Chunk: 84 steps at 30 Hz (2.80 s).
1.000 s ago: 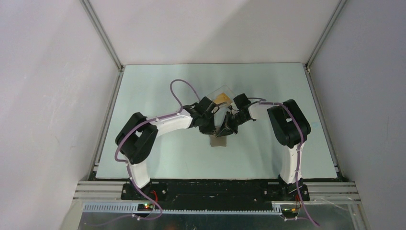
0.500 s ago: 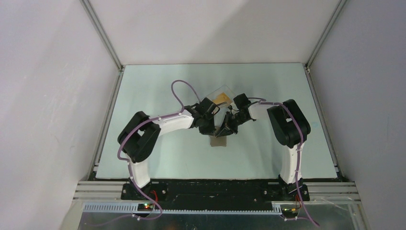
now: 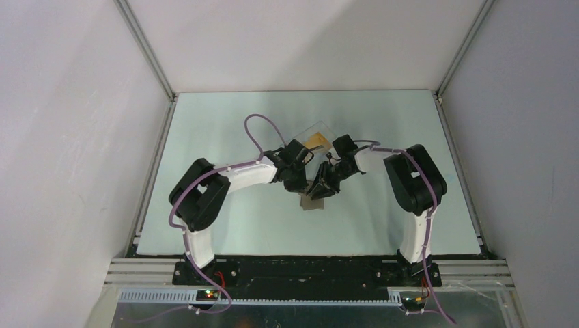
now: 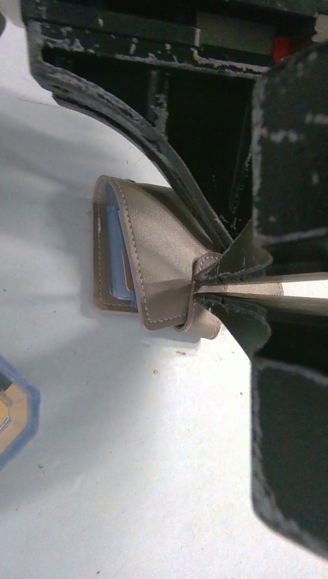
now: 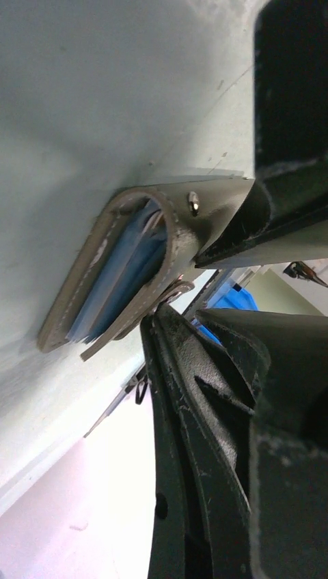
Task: Put the credit cards into the card holder
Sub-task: Close the card holder at the center of the board.
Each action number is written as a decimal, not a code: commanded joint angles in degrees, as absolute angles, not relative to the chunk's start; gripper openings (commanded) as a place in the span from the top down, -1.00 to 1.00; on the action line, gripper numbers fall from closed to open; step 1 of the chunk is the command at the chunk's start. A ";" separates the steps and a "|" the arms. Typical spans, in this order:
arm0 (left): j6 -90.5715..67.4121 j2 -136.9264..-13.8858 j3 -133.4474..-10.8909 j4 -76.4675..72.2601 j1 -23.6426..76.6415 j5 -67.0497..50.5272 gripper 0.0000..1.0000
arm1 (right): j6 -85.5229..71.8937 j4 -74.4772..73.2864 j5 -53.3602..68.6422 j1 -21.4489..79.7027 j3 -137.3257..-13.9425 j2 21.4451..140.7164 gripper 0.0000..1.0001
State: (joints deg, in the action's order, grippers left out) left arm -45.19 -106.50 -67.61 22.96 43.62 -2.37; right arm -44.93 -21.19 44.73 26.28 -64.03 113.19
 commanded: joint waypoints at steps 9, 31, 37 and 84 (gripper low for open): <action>-46.67 -109.21 -67.36 22.59 45.37 -4.07 0.73 | -42.45 -30.86 39.99 26.69 -65.18 107.05 0.20; -46.73 -108.91 -68.20 22.63 45.81 -4.27 0.72 | -35.30 -39.38 29.96 28.88 -74.21 113.90 0.15; -47.51 -107.60 -68.27 22.74 45.92 -4.88 0.60 | -36.27 -37.43 30.18 29.14 -74.24 116.16 0.17; -43.01 -99.90 -63.23 23.38 36.10 -7.94 0.03 | -35.55 -36.81 26.87 28.81 -76.73 114.26 0.03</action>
State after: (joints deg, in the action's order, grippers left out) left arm -44.53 -97.54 -60.49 24.53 36.56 -6.55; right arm -35.09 -38.65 26.50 29.02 -74.78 111.53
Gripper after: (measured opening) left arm 0.486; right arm 0.484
